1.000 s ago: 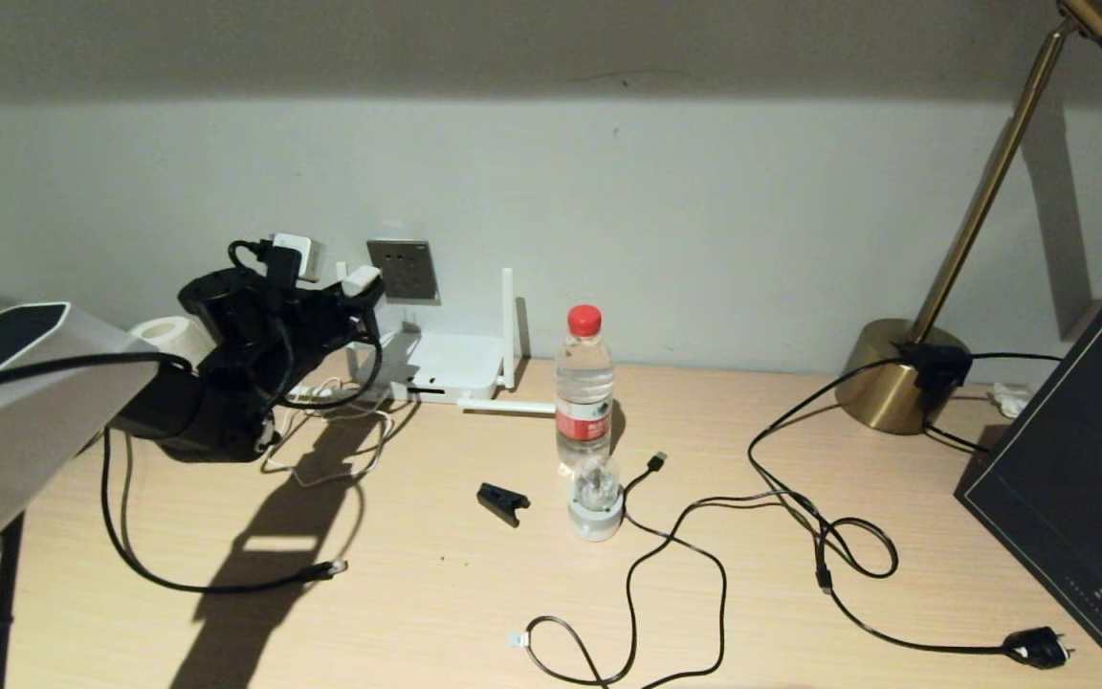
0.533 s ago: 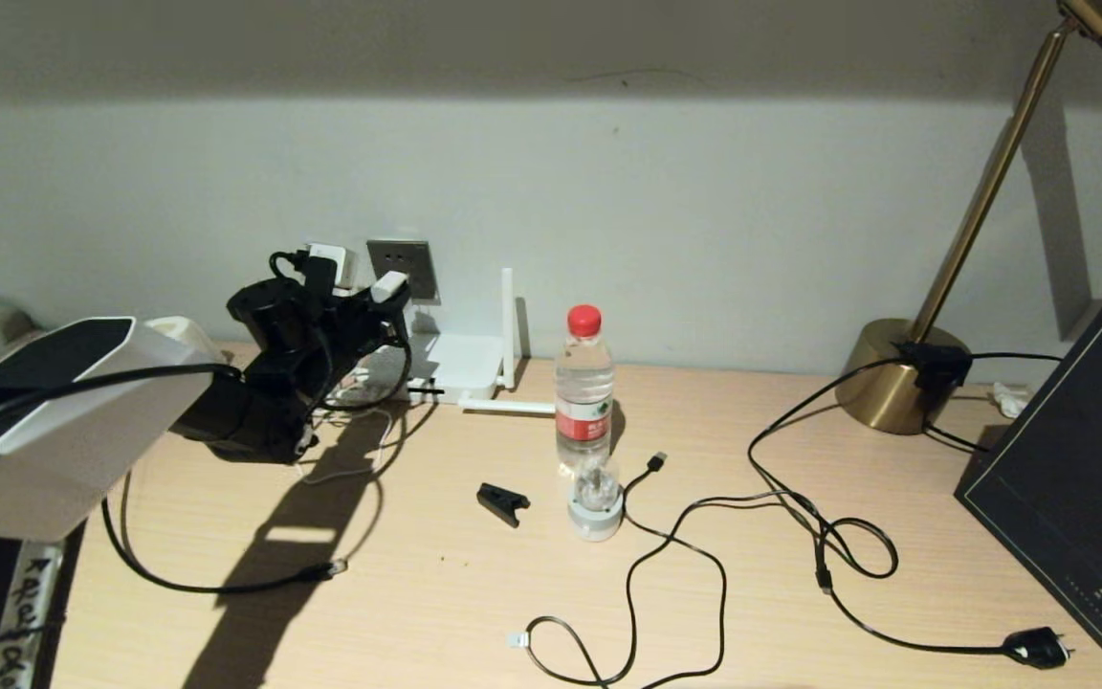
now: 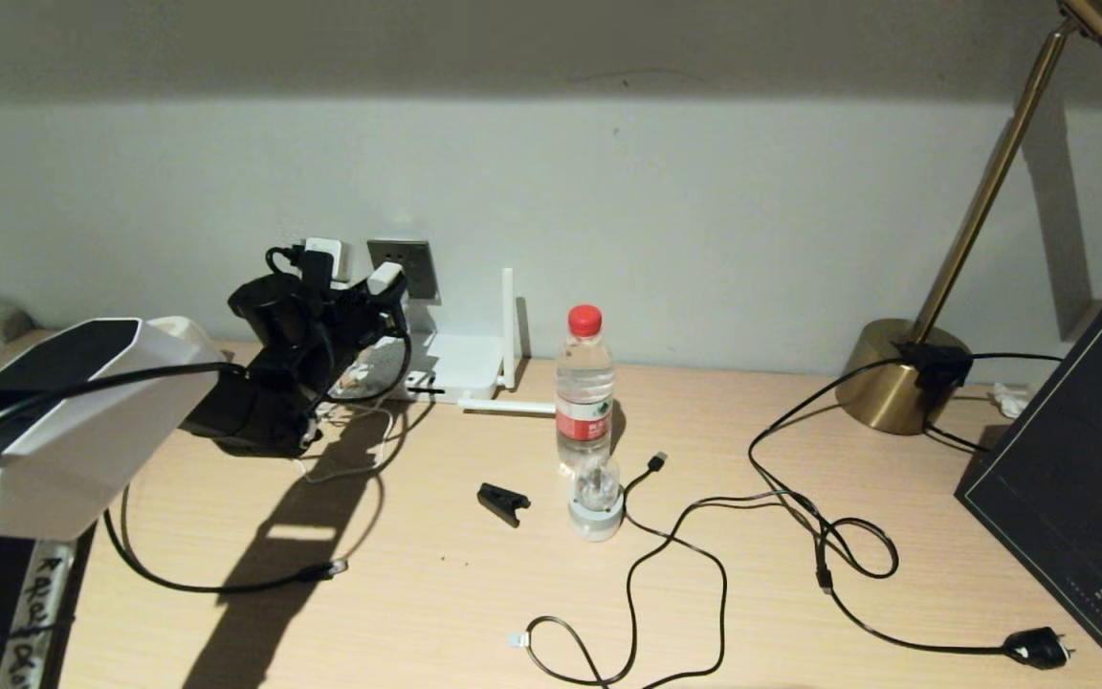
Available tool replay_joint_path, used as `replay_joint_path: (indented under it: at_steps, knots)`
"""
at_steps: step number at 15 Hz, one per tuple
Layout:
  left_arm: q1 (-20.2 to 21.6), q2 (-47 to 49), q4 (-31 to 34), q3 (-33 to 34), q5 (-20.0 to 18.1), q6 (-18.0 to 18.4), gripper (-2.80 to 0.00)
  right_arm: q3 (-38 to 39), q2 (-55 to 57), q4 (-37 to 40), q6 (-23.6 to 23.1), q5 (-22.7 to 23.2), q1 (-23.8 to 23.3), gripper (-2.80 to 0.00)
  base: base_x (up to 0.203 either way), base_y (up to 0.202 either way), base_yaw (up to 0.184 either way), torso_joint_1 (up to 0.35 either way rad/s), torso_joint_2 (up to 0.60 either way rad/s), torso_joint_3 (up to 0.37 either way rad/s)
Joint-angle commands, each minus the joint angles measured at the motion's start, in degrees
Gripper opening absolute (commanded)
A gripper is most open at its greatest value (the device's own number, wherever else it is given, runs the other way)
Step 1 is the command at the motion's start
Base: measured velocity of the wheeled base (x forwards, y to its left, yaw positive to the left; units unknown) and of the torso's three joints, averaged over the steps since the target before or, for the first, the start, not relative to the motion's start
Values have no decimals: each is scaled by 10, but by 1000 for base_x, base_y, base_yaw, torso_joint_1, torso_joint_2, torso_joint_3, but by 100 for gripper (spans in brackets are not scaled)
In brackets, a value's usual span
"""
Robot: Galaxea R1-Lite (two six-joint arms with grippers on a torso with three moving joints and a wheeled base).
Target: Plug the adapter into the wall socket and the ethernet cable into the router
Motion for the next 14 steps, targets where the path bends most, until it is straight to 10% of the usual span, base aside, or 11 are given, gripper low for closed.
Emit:
replay_joint_path:
  at_steps: [1, 14]
  knots:
    - [1, 6, -2, -12, 2, 0, -280, 0, 0, 0, 0, 0, 0, -280, 0, 0, 0, 0, 0, 0]
    - [0, 0, -7, 6, 20, -28, -280, 0, 0, 0, 0, 0, 0, -280, 0, 0, 0, 0, 0, 0]
